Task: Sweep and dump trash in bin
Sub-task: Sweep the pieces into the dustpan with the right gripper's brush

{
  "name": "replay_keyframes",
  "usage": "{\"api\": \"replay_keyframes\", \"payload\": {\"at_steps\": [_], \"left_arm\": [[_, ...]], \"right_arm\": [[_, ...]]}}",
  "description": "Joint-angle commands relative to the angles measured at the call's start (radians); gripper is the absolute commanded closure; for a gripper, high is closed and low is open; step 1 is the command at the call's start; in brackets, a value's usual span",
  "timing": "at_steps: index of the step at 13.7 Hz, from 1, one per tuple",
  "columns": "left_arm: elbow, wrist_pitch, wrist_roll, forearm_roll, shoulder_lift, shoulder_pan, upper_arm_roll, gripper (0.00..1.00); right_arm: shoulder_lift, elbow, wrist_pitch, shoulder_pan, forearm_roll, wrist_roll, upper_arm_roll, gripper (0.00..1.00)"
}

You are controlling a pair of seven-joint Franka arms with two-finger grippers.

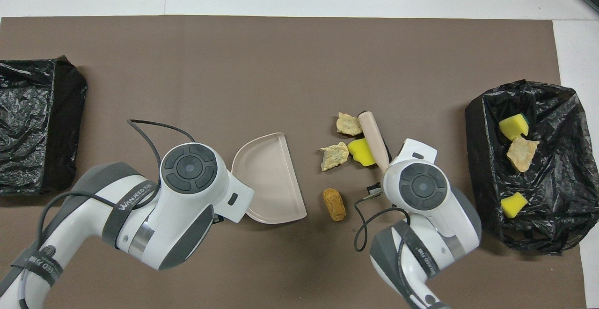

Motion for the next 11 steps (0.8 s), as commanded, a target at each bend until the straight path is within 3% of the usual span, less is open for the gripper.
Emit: {"api": "replay_keyframes", "payload": {"at_steps": [1, 5, 11], "left_arm": [[-0.03, 0.045, -0.017, 0.015, -0.02, -0.005, 0.011, 1.0], [-0.03, 0.065, -0.014, 0.013, -0.015, 0.012, 0.011, 1.0], [-0.03, 0.053, 0.001, 0.013, -0.016, 0.012, 0.011, 1.0]], "right_arm": [[0.024, 0.015, 0.003, 0.078, 0.118, -0.017, 0.002, 1.0], [0.03, 0.066, -0.007, 0.205, 0.385, -0.036, 0.002, 1.0], [0.038, 0.187, -0.055, 0.248, 0.718, -0.037, 0.002, 1.0]]}}
